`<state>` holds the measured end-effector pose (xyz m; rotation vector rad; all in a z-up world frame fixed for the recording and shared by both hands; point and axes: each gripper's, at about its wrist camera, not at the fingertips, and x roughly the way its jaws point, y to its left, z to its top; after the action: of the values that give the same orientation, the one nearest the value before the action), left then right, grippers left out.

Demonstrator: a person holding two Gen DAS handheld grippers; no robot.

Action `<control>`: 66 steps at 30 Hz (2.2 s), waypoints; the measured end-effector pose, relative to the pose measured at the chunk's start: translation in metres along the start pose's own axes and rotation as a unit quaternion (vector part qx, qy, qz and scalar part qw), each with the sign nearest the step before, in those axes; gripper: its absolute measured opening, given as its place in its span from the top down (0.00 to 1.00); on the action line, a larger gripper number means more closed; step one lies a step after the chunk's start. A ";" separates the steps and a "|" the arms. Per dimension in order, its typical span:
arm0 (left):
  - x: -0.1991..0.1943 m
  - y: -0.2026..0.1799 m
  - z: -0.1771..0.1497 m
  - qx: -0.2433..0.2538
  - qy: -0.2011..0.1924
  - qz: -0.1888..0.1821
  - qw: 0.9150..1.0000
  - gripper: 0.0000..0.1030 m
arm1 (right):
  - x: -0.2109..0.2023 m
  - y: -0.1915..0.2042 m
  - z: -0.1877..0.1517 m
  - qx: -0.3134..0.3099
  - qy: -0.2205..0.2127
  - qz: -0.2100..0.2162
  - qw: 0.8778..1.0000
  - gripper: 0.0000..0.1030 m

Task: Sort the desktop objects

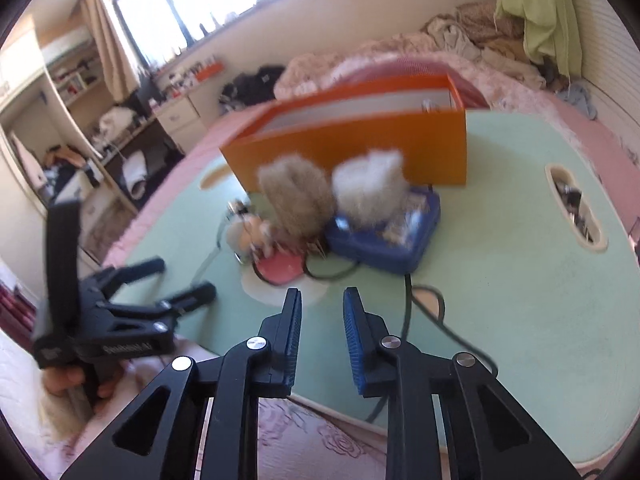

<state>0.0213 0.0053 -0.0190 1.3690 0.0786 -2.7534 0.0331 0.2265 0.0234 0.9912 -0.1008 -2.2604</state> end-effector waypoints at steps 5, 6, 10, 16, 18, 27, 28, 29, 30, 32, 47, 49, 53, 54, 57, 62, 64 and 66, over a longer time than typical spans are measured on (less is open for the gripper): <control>-0.001 0.001 0.000 0.000 0.000 0.000 1.000 0.00 | -0.004 0.034 0.043 -0.086 -0.076 -0.030 0.993 0.30; -0.001 0.000 0.000 0.000 0.000 0.000 1.000 0.00 | 0.000 0.035 0.048 -0.092 -0.074 -0.035 0.992 0.30; -0.001 0.001 0.000 0.000 -0.001 0.000 1.000 0.00 | 0.039 0.036 0.067 -0.106 -0.035 -0.047 0.993 0.33; -0.001 0.001 0.000 0.000 -0.001 0.000 1.000 0.00 | 0.069 0.037 0.059 -0.144 -0.002 -0.062 0.988 0.52; -0.001 0.001 0.000 0.000 -0.001 0.000 1.000 0.00 | 0.075 0.032 0.056 -0.143 0.017 -0.054 0.988 0.72; -0.002 0.000 -0.001 0.000 -0.002 0.000 1.000 0.00 | 0.018 0.024 0.050 -0.095 -0.066 0.024 0.993 0.77; -0.003 0.000 0.000 0.000 -0.003 0.000 1.000 0.00 | 0.004 0.021 0.047 -0.081 -0.081 0.034 0.993 0.77; -0.004 -0.001 0.000 0.000 -0.004 -0.002 1.000 0.00 | -0.008 0.017 0.041 -0.070 -0.091 0.035 0.993 0.77; -0.005 -0.001 0.000 -0.001 -0.007 -0.011 1.000 0.00 | -0.014 0.015 0.037 -0.065 -0.094 0.034 0.993 0.77; -0.012 -0.001 0.001 -0.003 -0.019 -0.015 1.000 0.01 | -0.027 0.006 0.022 -0.050 -0.101 0.026 0.993 0.77; 0.004 -0.052 0.066 0.023 -0.023 -0.055 0.998 0.54 | -0.024 -0.024 -0.009 0.007 -0.082 0.027 0.996 0.76; 0.010 -0.048 0.061 0.018 -0.011 -0.067 0.998 0.54 | -0.023 -0.027 -0.009 0.014 -0.079 0.031 0.996 0.76; 0.015 -0.043 0.055 0.016 -0.001 -0.114 0.993 0.54 | -0.020 -0.031 -0.010 0.025 -0.070 0.035 0.997 0.76; 0.015 -0.042 0.054 0.015 -0.001 -0.117 0.993 0.54 | -0.020 -0.031 -0.010 0.026 -0.070 0.036 0.997 0.76; 0.017 -0.044 0.046 0.037 0.011 -0.115 0.993 0.54 | -0.020 -0.031 -0.010 0.027 -0.070 0.036 0.997 0.76; 0.008 -0.050 0.035 0.066 -0.012 -0.081 0.994 0.61 | -0.020 -0.033 -0.010 0.031 -0.067 0.036 0.997 0.76; 0.004 -0.043 0.036 0.049 -0.019 -0.089 0.995 0.61 | -0.020 -0.033 -0.010 0.032 -0.069 0.036 0.996 0.76; -0.005 -0.036 0.034 0.034 -0.037 -0.094 0.994 0.61 | -0.021 -0.033 -0.009 0.033 -0.071 0.036 0.996 0.76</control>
<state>-0.0058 0.0385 0.0064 1.3388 0.1176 -2.9845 0.0318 0.2668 0.0196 0.8458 -0.2690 -2.2718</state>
